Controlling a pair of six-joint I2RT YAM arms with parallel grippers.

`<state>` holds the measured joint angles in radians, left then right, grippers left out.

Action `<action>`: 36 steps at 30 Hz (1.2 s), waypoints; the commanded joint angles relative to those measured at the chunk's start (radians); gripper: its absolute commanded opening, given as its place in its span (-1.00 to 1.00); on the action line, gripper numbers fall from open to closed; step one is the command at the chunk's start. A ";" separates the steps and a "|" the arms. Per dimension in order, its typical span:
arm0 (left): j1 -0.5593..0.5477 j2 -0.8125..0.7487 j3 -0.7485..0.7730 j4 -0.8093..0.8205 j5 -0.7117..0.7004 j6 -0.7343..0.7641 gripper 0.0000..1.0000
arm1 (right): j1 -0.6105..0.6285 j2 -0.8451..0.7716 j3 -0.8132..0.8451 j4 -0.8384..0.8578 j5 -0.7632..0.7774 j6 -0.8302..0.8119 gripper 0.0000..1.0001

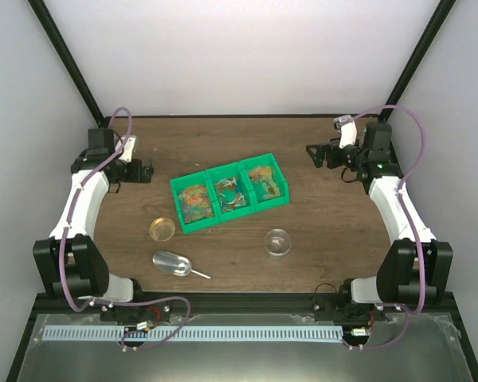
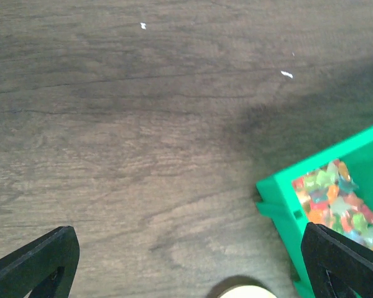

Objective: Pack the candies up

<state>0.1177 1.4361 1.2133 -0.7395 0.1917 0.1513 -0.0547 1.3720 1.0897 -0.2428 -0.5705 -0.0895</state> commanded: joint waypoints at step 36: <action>-0.032 -0.067 -0.397 -0.421 0.350 0.902 0.81 | 0.092 -0.146 -0.113 -0.203 -0.305 -0.163 1.00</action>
<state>0.0906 1.3529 0.8185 -1.1427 0.4999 0.9920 0.0261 1.2293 0.9638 -0.4316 -0.8520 -0.2478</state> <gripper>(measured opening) 0.911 0.998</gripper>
